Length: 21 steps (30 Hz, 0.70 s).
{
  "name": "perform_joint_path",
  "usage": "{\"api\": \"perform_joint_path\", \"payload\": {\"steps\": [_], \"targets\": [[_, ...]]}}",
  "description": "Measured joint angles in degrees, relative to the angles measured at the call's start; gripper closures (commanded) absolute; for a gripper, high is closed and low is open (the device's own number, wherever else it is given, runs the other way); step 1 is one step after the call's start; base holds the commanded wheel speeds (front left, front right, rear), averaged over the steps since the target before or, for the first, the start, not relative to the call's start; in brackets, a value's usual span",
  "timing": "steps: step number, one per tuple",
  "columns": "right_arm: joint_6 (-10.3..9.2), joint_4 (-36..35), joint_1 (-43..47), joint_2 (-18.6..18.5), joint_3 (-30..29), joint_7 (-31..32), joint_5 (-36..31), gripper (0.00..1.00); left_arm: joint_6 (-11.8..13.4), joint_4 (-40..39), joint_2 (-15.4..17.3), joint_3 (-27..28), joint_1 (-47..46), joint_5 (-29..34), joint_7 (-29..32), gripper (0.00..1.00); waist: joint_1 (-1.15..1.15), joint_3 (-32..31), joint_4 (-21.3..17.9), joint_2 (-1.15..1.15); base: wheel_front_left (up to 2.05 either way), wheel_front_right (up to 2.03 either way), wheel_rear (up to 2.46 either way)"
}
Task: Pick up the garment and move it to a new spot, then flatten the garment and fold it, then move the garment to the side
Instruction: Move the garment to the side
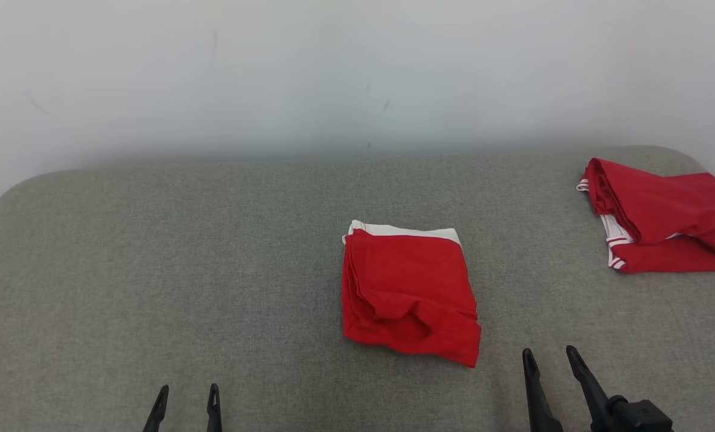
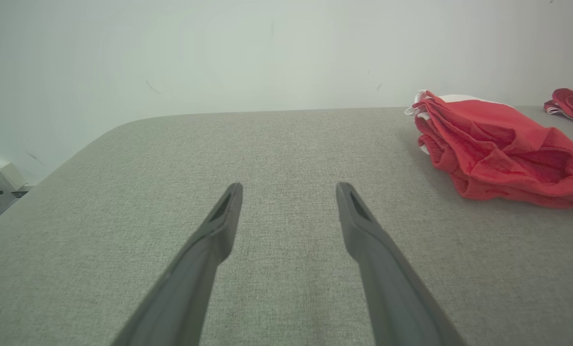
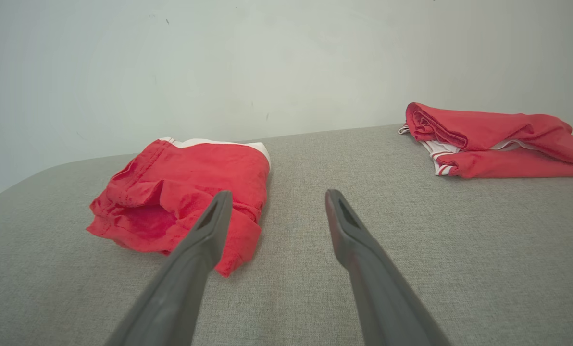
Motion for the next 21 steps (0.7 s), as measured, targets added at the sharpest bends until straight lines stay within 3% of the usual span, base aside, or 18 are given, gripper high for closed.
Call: {"api": "perform_joint_path", "payload": {"steps": [21], "targets": [[0.00,0.22,0.00,0.03,0.23,0.00,-0.24,0.00,0.05,-0.23,0.00,0.07,-0.01,-0.13,0.00,0.00,0.00,0.35,0.46,0.00,0.00,0.00,0.00]]}}
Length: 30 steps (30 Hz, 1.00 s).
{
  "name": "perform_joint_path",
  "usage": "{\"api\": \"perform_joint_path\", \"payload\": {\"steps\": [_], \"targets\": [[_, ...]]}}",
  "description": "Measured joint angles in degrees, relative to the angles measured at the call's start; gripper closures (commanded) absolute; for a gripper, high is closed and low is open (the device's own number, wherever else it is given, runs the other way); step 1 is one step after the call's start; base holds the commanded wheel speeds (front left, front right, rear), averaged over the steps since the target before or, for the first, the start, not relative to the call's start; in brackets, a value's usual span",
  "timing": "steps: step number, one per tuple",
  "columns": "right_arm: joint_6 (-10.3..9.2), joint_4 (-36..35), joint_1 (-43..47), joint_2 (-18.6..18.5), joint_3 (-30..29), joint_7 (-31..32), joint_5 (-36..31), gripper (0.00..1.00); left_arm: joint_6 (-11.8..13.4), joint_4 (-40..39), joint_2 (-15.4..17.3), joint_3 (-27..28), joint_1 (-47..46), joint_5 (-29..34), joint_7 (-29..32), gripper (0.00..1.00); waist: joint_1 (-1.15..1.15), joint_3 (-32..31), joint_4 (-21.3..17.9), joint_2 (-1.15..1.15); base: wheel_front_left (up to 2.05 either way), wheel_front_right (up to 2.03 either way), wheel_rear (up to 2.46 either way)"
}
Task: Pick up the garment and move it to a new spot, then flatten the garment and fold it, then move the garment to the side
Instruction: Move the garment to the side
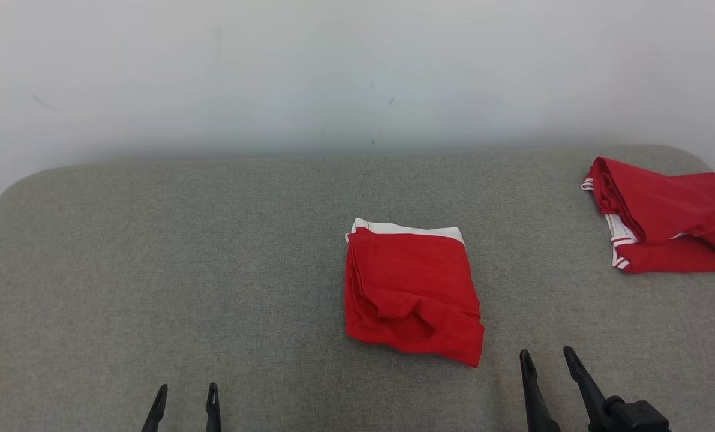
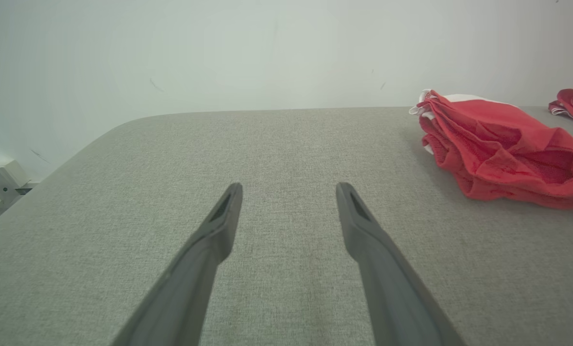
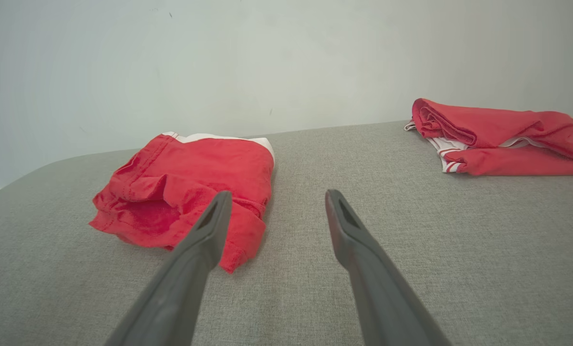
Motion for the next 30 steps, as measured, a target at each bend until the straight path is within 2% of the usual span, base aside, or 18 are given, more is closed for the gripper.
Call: {"api": "perform_joint_path", "payload": {"steps": [11,15,21,25,30], "targets": [[0.00,0.09,-0.41,0.01,0.31,0.00,-0.81,0.00,0.00,0.02,0.00,-0.04,-0.01,-0.34,0.00,0.00,0.00,0.30,0.33,0.00,0.00,0.00,0.00],[0.00,-0.25,-3.64,-0.40,1.78,0.00,-1.29,0.00,0.01,0.04,0.00,-0.15,-0.04,-0.54,0.00,0.00,0.00,0.58,0.46,0.00,0.00,0.00,0.00],[0.00,1.85,-11.39,-3.11,3.24,-0.01,-1.79,0.00,0.00,0.21,0.00,-1.23,-0.74,-1.37,0.00,0.00,0.00,1.52,1.36,0.00,0.00,0.00,0.00],[0.00,8.59,-17.51,-4.15,3.10,-0.11,-2.30,0.00,0.01,0.41,0.00,-1.80,-1.54,-1.86,0.00,0.00,0.01,2.40,2.42,0.01,0.00,0.00,0.00],[0.00,21.32,-24.60,-4.71,3.38,-0.12,-2.60,0.00,-0.33,1.04,-0.01,-2.56,-1.97,-2.12,0.00,0.00,0.01,3.27,3.97,0.00,0.00,0.00,0.00]]}}
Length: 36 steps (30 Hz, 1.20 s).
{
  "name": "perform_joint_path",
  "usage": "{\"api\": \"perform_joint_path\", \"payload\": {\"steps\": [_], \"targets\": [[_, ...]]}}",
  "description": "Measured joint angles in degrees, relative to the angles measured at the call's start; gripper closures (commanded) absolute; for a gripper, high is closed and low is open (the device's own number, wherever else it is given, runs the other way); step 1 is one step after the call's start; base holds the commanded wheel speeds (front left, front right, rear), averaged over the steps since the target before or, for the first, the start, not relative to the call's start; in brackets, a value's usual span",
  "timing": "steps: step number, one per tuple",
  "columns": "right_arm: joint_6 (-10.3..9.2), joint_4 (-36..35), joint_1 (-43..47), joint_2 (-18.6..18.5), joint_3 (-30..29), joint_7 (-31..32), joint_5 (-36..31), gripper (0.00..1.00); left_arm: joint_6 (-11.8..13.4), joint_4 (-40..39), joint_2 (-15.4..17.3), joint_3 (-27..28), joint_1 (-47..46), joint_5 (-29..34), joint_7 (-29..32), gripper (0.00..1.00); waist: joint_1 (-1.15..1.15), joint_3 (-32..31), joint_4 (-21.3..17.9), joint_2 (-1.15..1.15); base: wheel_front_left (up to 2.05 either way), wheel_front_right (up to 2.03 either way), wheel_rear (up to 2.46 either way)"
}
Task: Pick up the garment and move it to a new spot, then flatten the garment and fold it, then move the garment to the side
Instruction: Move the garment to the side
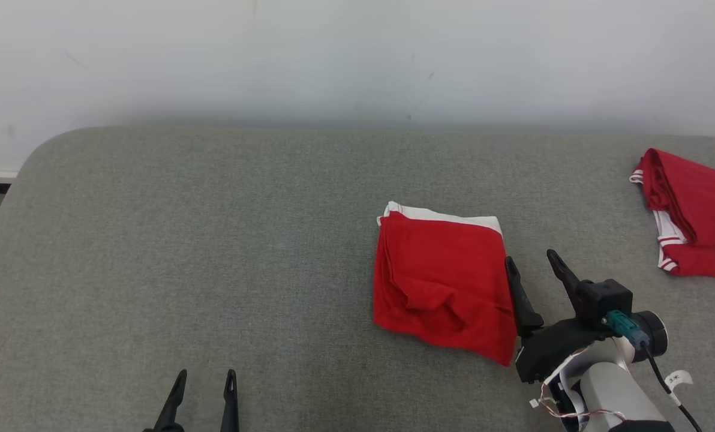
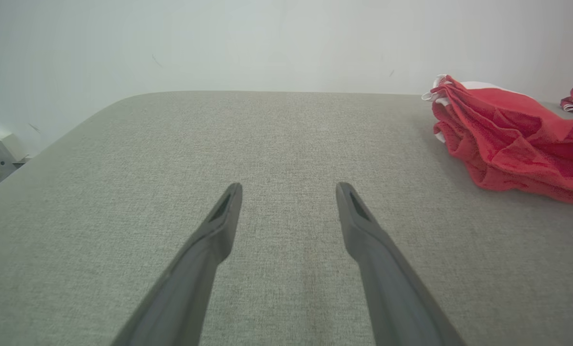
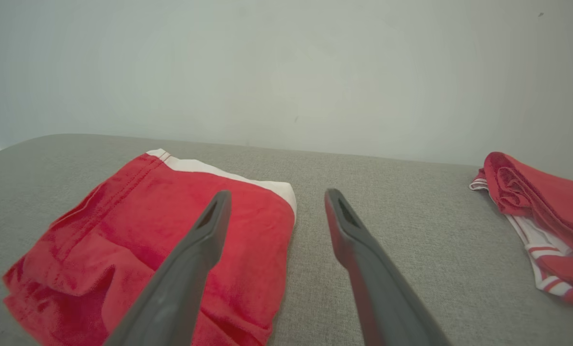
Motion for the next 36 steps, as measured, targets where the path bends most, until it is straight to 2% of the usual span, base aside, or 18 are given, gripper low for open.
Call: {"api": "perform_joint_path", "payload": {"steps": [2,9,25,26,27,28,36], "targets": [[0.00,6.82,-3.57,-0.21,-0.33,0.01,0.59,0.00,-0.22,0.32,0.01,-0.42,-0.83,0.01,0.00,0.00,0.00,0.37,1.10,0.00,0.00,0.00,0.00],[0.00,19.83,-8.19,-0.43,-1.92,0.02,1.76,0.00,-1.18,0.91,0.01,-1.52,-2.03,0.26,0.00,0.00,0.00,1.18,3.77,0.00,0.00,0.00,0.00],[0.00,33.31,-15.16,0.92,-4.60,-0.14,1.32,0.00,-1.62,0.98,0.02,-2.82,-4.11,0.49,0.00,0.00,-0.02,4.73,5.76,-0.01,0.00,0.00,0.00],[0.01,33.99,-15.67,1.10,-4.65,-0.29,1.51,0.25,-1.58,0.93,0.01,-2.89,-4.31,0.48,0.00,0.00,-0.02,5.08,5.84,0.00,0.00,0.00,0.00],[0.00,34.29,-16.26,1.30,-4.66,-0.33,1.90,0.67,-1.41,0.90,0.00,-2.93,-4.42,0.45,0.00,0.00,-0.01,5.43,5.90,0.00,0.00,0.00,0.00],[0.00,34.31,-16.67,1.38,-4.52,-0.34,2.10,1.00,-1.23,0.90,0.01,-2.94,-4.49,0.38,0.00,0.00,-0.01,5.77,5.94,0.00,0.00,0.00,0.00],[0.03,32.38,-17.98,0.65,-2.29,-0.23,1.25,1.00,-1.13,0.87,0.01,-2.48,-5.32,-0.18,0.00,0.00,-0.01,7.33,5.02,0.00,0.00,0.00,0.00]]}}
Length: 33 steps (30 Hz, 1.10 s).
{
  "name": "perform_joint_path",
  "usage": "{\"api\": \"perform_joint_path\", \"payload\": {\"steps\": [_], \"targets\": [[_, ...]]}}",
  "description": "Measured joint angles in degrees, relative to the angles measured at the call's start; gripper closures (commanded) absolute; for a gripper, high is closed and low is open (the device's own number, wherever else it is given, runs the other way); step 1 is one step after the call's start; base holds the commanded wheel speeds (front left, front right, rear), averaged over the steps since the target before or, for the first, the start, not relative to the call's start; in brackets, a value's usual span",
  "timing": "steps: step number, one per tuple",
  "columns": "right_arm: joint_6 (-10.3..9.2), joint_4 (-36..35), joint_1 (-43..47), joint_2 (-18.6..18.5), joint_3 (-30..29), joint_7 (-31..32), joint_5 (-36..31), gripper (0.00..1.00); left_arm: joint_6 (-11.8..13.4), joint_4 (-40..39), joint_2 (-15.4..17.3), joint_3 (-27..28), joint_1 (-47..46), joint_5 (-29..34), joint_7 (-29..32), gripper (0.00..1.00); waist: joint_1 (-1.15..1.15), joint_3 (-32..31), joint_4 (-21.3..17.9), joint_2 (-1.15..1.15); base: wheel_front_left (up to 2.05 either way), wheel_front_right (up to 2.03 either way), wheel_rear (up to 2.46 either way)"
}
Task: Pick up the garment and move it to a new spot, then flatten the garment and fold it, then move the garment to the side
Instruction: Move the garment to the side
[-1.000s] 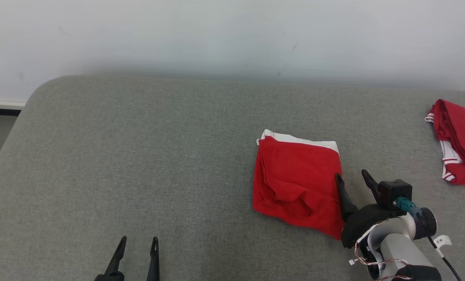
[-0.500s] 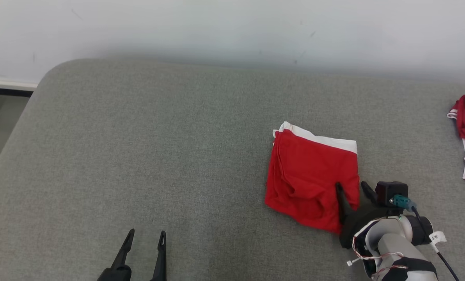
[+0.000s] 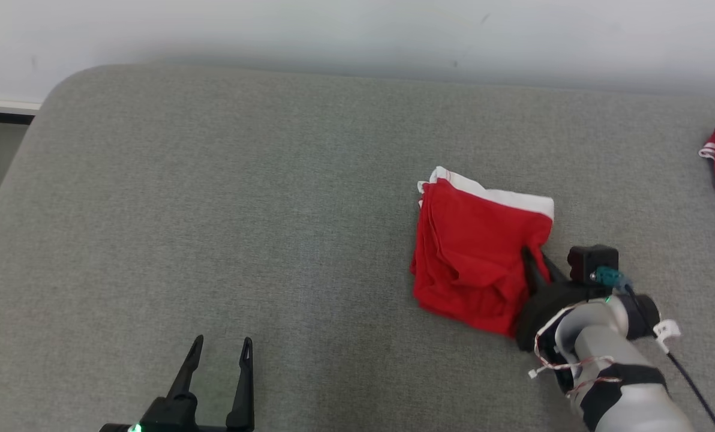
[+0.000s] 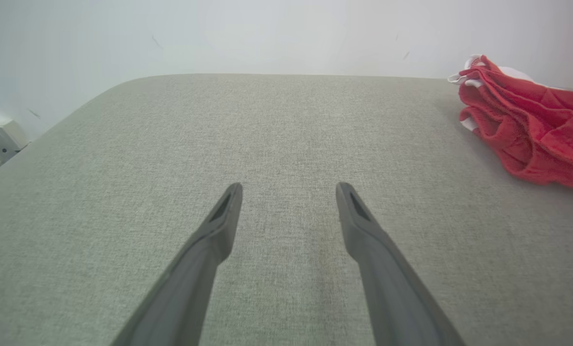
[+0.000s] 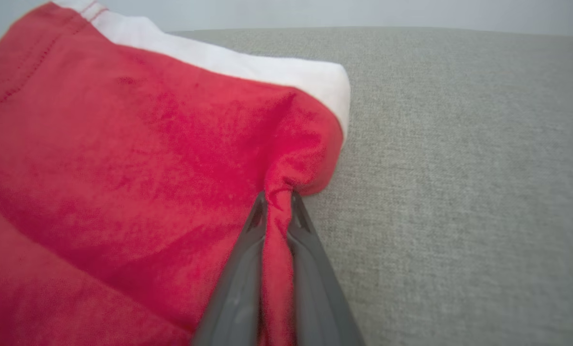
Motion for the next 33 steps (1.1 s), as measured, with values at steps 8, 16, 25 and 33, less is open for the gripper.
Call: {"api": "perform_joint_path", "payload": {"steps": [8,16,25,33], "targets": [[-0.02,-1.86,-5.81,-5.16,6.66,0.22,-1.44,1.00,0.01,-0.77,0.01,-0.03,-1.61,-1.31,0.00,0.00,0.00,1.84,-2.86,0.00,0.00,0.00,0.00],[-0.02,-0.79,-14.07,-12.38,17.40,1.03,-1.10,1.00,-0.14,-2.33,-0.01,0.04,-4.16,-0.32,0.00,0.00,0.01,5.03,-6.45,0.01,0.00,0.00,0.00],[-0.02,-2.16,-21.27,-22.30,29.33,4.16,3.52,1.00,-1.66,-5.47,0.00,1.58,-6.21,2.49,0.00,0.00,0.01,9.58,-10.38,0.01,0.00,0.00,0.00],[-0.02,-6.38,-28.61,-31.54,38.22,6.83,7.84,1.00,-2.65,-9.01,0.93,2.38,-7.39,3.81,0.00,0.00,0.01,13.57,-14.38,0.01,0.00,0.00,0.00]]}}
